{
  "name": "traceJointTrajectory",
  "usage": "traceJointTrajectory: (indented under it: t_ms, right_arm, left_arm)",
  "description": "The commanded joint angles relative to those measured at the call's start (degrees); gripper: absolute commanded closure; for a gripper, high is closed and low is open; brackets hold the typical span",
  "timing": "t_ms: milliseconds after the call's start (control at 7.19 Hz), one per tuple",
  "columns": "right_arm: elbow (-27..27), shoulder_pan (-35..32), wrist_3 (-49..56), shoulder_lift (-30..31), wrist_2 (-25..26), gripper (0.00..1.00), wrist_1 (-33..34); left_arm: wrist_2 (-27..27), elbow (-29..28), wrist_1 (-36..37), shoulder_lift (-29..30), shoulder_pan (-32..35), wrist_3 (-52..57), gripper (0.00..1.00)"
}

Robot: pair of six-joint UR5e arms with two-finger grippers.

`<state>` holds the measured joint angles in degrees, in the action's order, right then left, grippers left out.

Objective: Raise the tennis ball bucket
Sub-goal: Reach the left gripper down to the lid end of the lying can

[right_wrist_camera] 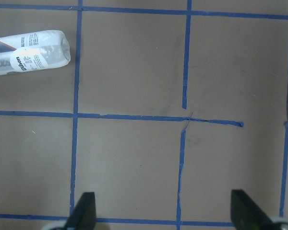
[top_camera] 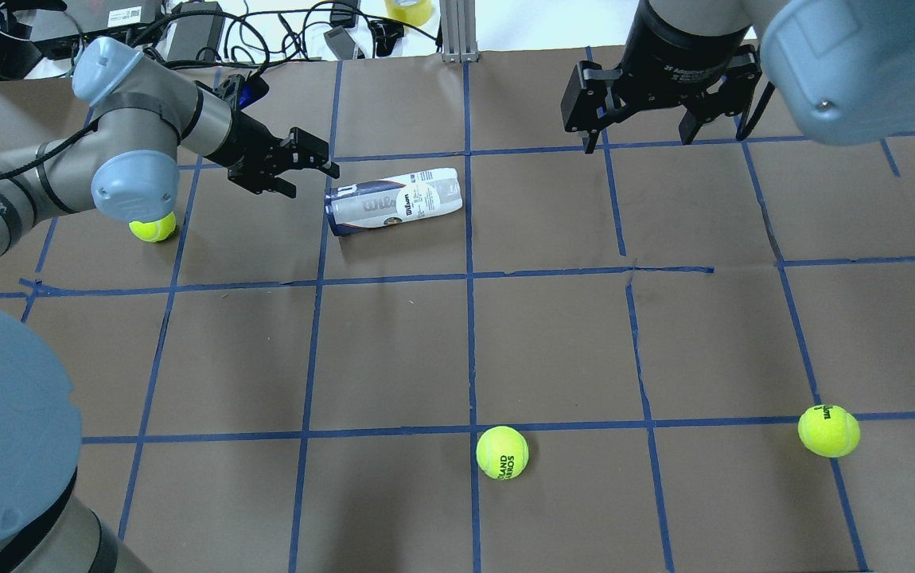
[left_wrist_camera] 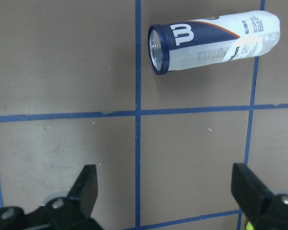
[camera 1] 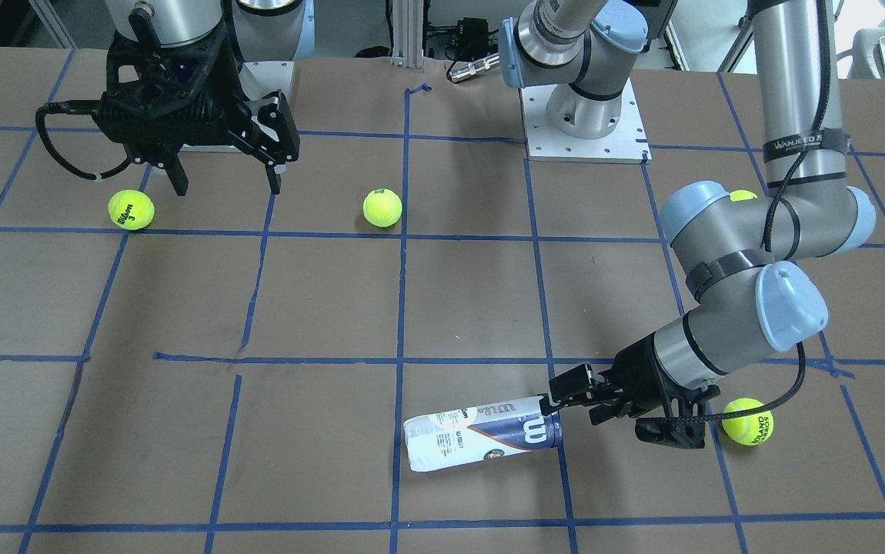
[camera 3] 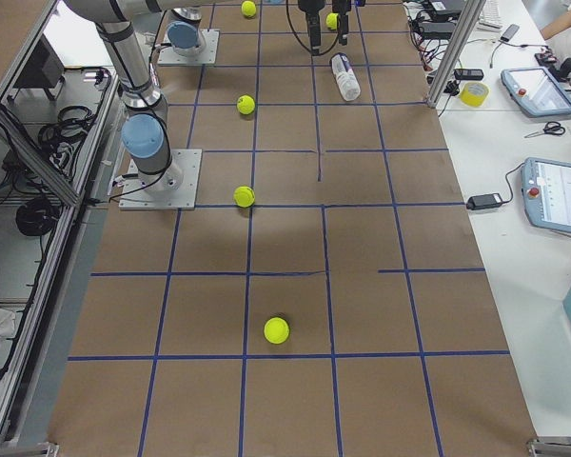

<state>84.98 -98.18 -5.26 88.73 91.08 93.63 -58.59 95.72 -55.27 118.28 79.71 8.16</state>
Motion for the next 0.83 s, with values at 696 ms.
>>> traceJointTrajectory:
  t_ms: [696]
  right_arm:
    - [0.09,0.18,0.16,0.22,0.15,0.0,-0.03]
  left_arm:
    - [8.2,0.26,-0.71,4.14,0.1,-9.13,0.0]
